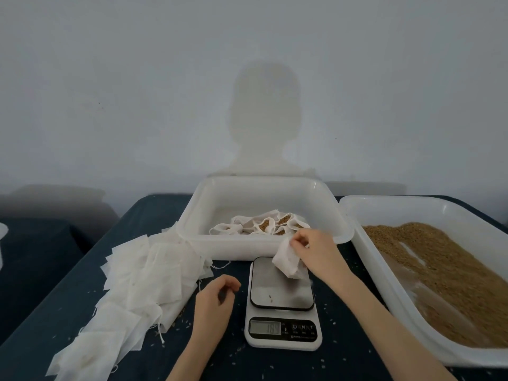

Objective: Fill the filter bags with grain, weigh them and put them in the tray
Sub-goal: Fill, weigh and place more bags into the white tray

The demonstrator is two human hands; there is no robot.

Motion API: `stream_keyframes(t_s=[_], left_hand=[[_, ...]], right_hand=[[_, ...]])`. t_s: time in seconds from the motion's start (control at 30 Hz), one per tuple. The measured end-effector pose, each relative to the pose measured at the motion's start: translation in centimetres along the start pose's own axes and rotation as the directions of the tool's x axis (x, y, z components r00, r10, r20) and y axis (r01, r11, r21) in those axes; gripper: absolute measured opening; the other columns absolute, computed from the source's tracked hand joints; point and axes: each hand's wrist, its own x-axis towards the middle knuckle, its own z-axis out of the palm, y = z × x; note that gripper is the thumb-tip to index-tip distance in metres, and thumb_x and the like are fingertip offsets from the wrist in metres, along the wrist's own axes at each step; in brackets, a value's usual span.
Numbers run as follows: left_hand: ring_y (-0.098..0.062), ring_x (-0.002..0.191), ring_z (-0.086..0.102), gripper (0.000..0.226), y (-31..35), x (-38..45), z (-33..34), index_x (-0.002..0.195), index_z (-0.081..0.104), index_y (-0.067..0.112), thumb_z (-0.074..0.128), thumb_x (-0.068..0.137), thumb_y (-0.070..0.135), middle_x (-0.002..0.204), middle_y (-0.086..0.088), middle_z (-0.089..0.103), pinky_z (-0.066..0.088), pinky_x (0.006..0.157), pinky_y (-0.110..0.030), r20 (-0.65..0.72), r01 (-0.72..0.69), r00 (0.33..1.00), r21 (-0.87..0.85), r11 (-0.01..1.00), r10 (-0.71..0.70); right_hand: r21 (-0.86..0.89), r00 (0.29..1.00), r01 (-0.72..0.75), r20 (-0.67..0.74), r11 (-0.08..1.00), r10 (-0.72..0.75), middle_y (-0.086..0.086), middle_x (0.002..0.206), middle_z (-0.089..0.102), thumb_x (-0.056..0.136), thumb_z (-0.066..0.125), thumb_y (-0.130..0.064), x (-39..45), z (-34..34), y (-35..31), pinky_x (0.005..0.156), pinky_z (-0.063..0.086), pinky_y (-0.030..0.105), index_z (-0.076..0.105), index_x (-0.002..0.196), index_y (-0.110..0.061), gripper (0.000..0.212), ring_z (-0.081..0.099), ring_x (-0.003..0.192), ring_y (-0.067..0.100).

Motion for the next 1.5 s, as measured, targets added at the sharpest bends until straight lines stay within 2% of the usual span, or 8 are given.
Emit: stream_keyframes(t_s=[0.3, 0.5, 0.63, 0.87, 1.1, 1.27, 1.4, 1.5], left_hand=[[0.007, 0.095, 0.054, 0.044, 2.3, -0.3, 0.0, 0.104, 0.051, 0.044, 0.072, 0.08, 0.014, 0.102, 0.019, 0.06, 0.045, 0.078, -0.012, 0.044, -0.093, 0.995, -0.043, 0.995, 0.095], [0.01, 0.131, 0.021, 0.118, 6.3, 0.5, 2.6, 0.144, 0.005, 0.046, 0.08, 0.052, 0.052, 0.145, 0.032, 0.013, 0.026, 0.11, -0.017, 0.33, -0.075, 0.937, -0.137, 0.988, 0.117], [0.005, 0.129, 0.032, 0.123, 8.1, 2.0, 3.5, 0.142, -0.002, 0.051, 0.083, 0.053, 0.048, 0.142, 0.028, 0.026, 0.033, 0.107, -0.023, 0.39, -0.088, 0.908, -0.181, 0.979, 0.153], [-0.005, 0.069, 0.055, 0.025, 9.7, 2.0, 4.5, 0.093, 0.059, 0.031, 0.071, 0.072, 0.031, 0.075, 0.011, 0.06, 0.048, 0.062, -0.021, 0.344, -0.045, 0.92, -0.382, 0.923, 0.188], [-0.005, 0.063, 0.052, 0.024, 10.8, 1.9, 5.3, 0.096, 0.06, 0.022, 0.069, 0.075, 0.031, 0.074, 0.009, 0.058, 0.044, 0.055, -0.019, 0.383, 0.001, 0.905, -0.436, 0.9, 0.185], [-0.002, 0.066, 0.055, 0.021, 10.6, 2.1, 5.6, 0.097, 0.059, 0.024, 0.072, 0.08, 0.02, 0.081, 0.01, 0.06, 0.047, 0.056, -0.018, 0.409, 0.005, 0.898, -0.382, 0.924, 0.165], [-0.001, 0.066, 0.056, 0.022, 10.9, 2.3, 6.1, 0.096, 0.059, 0.026, 0.072, 0.081, 0.018, 0.081, 0.013, 0.061, 0.047, 0.055, -0.017, 0.402, -0.007, 0.901, -0.361, 0.933, 0.163], [-0.003, 0.069, 0.058, 0.024, 11.0, 2.4, 6.7, 0.096, 0.058, 0.028, 0.072, 0.08, 0.016, 0.084, 0.013, 0.062, 0.051, 0.057, -0.018, 0.407, -0.013, 0.9, -0.336, 0.942, 0.157]], right_hand=[[0.158, 0.99, -0.089, 0.124, 0.983, 0.07, -0.003, 0.071, 0.066, 0.095, 0.058, -0.016, -0.7, -0.5, -0.1, 0.048, 0.046, 0.011, 0.058, 0.087, -0.023, 0.01, 0.058, 0.044, -0.002], [0.292, 0.994, -0.029, 0.112, 0.956, -0.005, 0.001, 0.067, 0.066, 0.094, 0.059, -0.012, -1.2, -2.8, -3.7, 0.046, 0.044, 0.013, 0.061, 0.089, -0.014, 0.006, 0.056, 0.043, 0.003], [0.358, 0.987, -0.003, 0.153, 0.934, -0.055, -0.006, 0.063, 0.064, 0.093, 0.059, -0.012, -2.1, -4.4, -5.4, 0.044, 0.043, 0.01, 0.063, 0.087, -0.017, 0.008, 0.058, 0.044, 0.0], [-0.02, 0.999, 0.039, -0.008, 0.999, -0.039, -0.012, 0.064, 0.057, 0.091, 0.061, -0.017, -2.6, -6.7, -4.9, 0.053, 0.042, 0.01, 0.068, 0.095, -0.019, 0.009, 0.055, 0.053, 0.001], [-0.253, 0.995, 0.089, -0.022, 0.963, -0.098, -0.017, 0.075, 0.067, 0.089, 0.061, -0.036, -3.6, -9.6, -3.1, 0.058, 0.043, 0.016, 0.068, 0.089, -0.033, 0.008, 0.059, 0.067, -0.001], [-0.26, 0.951, -0.086, -0.309, 0.962, 0.002, -0.022, 0.067, 0.059, 0.09, 0.055, -0.044, -3.0, -14.5, 3.7, 0.053, 0.045, 0.02, 0.063, 0.08, -0.038, 0.014, 0.055, 0.06, -0.005], [-0.584, 0.941, -0.288, -0.026, 0.759, 0.337, -0.004, 0.073, 0.06, 0.096, 0.05, -0.047, -3.0, -16.6, 12.5, 0.066, 0.055, 0.028, 0.066, 0.088, -0.014, 0.037, 0.053, 0.057, 0.009], [-0.666, 0.772, -0.224, 0.324, 0.711, 0.547, -0.002, 0.095, 0.065, 0.089, 0.056, -0.057, -4.1, -16.1, 15.8, 0.06, 0.044, 0.018, 0.064, 0.105, -0.011, 0.05, 0.056, 0.071, 0.009]])
